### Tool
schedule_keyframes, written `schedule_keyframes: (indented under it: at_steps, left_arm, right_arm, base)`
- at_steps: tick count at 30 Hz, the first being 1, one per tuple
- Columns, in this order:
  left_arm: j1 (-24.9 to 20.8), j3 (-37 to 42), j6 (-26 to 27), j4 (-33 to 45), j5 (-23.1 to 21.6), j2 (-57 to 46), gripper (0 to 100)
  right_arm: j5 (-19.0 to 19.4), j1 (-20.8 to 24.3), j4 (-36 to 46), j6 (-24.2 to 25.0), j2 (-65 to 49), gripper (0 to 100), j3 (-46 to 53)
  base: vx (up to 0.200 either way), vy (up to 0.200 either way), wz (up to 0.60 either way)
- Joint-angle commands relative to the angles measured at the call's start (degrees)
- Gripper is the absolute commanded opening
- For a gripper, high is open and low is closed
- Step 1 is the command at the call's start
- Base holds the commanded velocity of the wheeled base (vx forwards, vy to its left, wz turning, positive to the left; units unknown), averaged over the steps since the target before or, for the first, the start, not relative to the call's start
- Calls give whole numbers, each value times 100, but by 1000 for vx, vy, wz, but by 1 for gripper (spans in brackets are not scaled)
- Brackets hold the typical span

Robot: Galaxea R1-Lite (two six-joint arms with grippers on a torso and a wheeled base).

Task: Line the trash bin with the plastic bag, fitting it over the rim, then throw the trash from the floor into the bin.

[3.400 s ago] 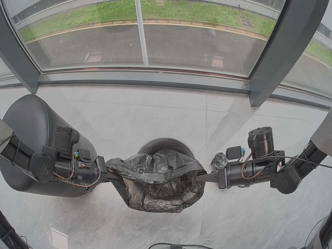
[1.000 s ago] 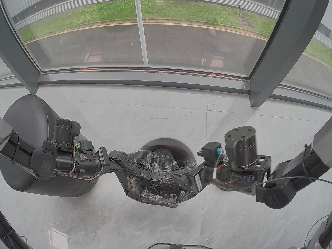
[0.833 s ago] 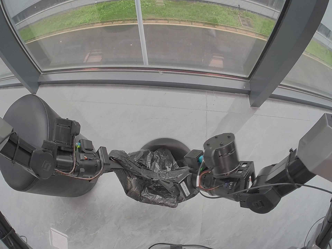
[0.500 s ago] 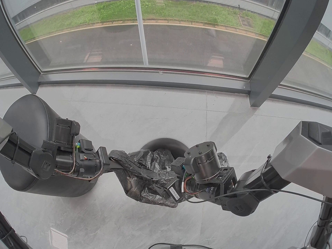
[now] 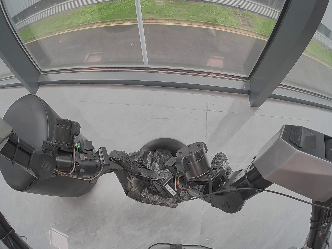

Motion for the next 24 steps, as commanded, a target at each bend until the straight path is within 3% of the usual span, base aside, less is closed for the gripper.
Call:
schedule_keyframes:
  at_steps: [1,10,11,24]
  left_arm:
    - [4,5,-3,-1,-1,-4,0]
    - [4,14,-3,-1,-1,-4,0]
    - [4,14,-3,-1,-1,-4,0]
    - [4,40,-30,-1,-9,-74,0]
  right_arm:
    - [-89,-33,-3,-34,213,100,-161]
    - [-106,-77,6,-34,257,100,-170]
    - [-106,-77,6,-34,257,0,-161]
    - [-89,-86,-38,19,239,0,-126]
  base:
    - [0,0,0]
    - [0,0,0]
    - [0,0,0]
    - [0,0,0]
